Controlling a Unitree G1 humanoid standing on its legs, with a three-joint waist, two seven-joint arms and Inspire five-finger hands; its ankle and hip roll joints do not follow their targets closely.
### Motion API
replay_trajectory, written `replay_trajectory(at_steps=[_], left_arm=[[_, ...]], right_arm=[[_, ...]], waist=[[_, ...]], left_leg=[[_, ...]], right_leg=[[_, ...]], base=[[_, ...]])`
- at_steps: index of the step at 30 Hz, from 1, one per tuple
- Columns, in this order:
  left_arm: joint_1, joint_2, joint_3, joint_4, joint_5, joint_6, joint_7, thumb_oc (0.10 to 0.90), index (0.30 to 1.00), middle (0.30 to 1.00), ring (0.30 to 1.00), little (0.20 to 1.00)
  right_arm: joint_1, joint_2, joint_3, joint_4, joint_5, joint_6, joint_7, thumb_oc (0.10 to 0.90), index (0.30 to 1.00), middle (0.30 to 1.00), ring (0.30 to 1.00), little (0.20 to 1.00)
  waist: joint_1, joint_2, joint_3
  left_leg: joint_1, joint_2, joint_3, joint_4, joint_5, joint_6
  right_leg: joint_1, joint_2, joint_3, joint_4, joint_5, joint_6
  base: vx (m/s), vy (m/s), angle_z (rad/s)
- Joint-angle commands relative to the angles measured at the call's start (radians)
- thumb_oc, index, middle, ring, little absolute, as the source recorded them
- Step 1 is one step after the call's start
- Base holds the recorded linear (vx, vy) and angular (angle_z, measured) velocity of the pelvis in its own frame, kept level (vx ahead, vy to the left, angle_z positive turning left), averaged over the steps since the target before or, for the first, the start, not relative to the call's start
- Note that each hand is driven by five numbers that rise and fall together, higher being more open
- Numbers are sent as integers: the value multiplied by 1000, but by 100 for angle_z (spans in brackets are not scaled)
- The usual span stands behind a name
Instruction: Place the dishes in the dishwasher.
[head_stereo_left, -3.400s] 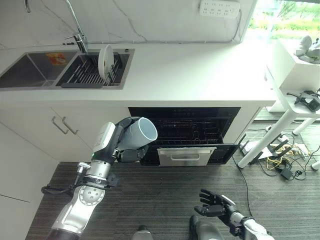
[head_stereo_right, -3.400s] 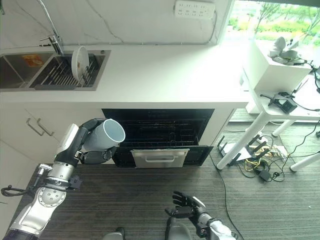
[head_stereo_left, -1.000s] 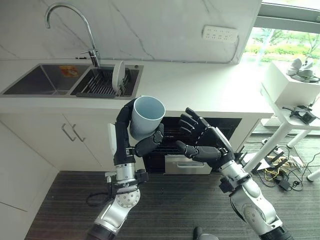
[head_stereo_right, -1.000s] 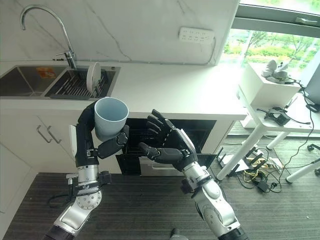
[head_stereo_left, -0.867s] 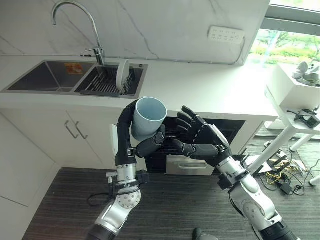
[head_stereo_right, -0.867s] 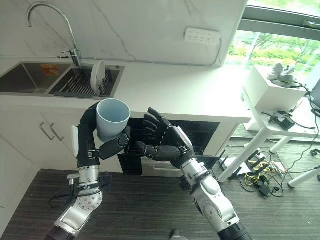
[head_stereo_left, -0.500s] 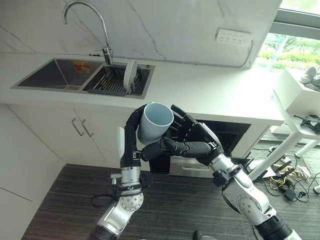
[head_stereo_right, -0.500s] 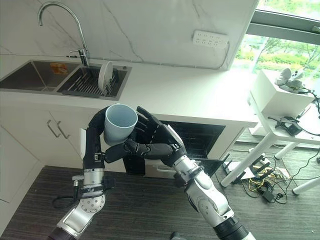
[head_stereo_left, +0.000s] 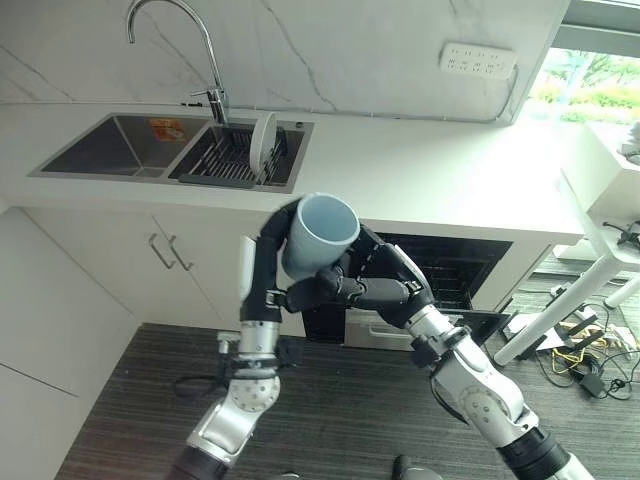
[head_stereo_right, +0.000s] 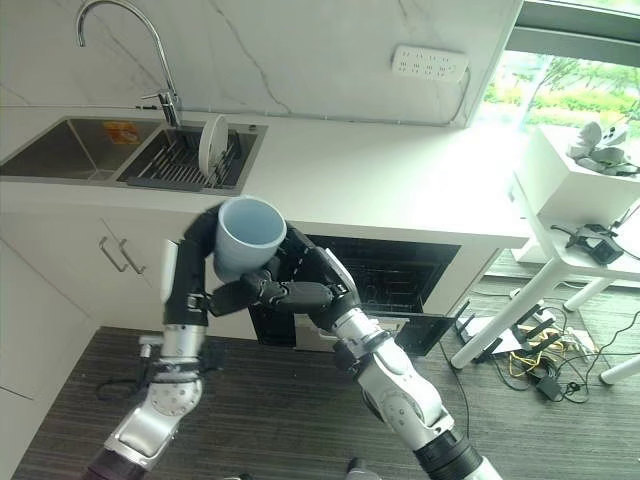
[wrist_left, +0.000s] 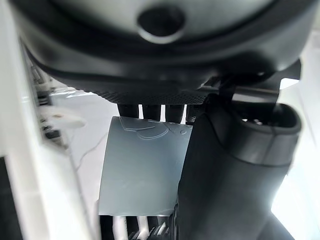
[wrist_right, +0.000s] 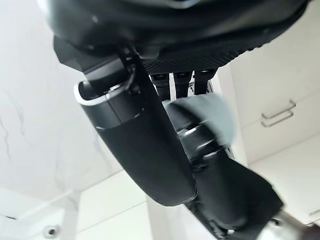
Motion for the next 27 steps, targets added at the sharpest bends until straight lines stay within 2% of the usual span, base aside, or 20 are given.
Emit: replay_trajectory(at_steps=[1,6,12,13,14,15,17,22,27], left_arm=[[-91,57,42,-132,-109,-66,-71,400,300,300,300,300],[-77,85,106,-151,-186,-55,-136,400,300,300,300,300],[-71,98,136,-126,-207,-57,-134,400,300,300,300,300],[-75,94,104,-98,-177,-83,-101,400,300,300,300,300],[-75,77,29,-52,-99,-128,-20,400,300,300,300,300],[-81,42,-95,9,43,-162,129,400,300,300,300,300],[-84,20,-154,40,115,-163,202,400,300,300,300,300],[-97,-17,-241,112,207,-164,301,400,300,300,300,300],[-96,-28,-263,143,212,-170,295,400,300,300,300,300]], right_arm=[[-107,35,-22,-115,-5,-55,9,800,900,900,900,900],[-109,25,-20,-102,-1,-59,32,800,900,900,900,900],[-132,30,-6,-83,7,-57,54,800,900,900,900,900],[-135,30,-1,-76,7,-67,61,800,900,900,900,900],[-142,35,14,-65,0,-89,66,800,900,900,900,900],[-158,34,31,-46,2,-126,66,800,900,900,900,900],[-172,32,38,-38,5,-145,56,800,900,900,900,900],[-220,27,29,-23,40,-163,13,800,900,900,900,900],[-239,36,3,-27,38,-174,-20,800,900,900,900,900]], waist=[[24,-7,-57],[37,-1,-60],[52,1,-62],[54,-3,-61],[53,-12,-56],[52,-28,-47],[52,-37,-38],[53,-54,-23],[56,-58,-18]], left_leg=[[-10,-38,-82,66,-163,24],[-14,-37,-77,66,-158,25],[-15,-30,-52,66,-152,23],[-17,-30,-48,66,-152,21],[-18,-27,-38,66,-155,23],[-14,-20,-20,66,-161,25],[-10,-14,-6,66,-163,25],[-6,-3,12,66,-163,23],[-5,0,18,66,-160,22]], right_leg=[[49,5,71,56,-199,48],[51,-11,45,56,-198,52],[57,-40,-13,56,-195,55],[57,-42,-19,56,-192,56],[57,-43,-26,56,-188,58],[61,-44,-37,56,-185,59],[66,-47,-51,56,-184,60],[74,-53,-74,56,-183,60],[77,-55,-83,56,-183,58]], base=[[15,39,3],[3,22,3],[4,10,-5],[-11,-44,-13],[-29,-123,-12],[-31,-135,-9],[-24,-93,-8],[-26,-52,-14],[-10,-14,-3]])
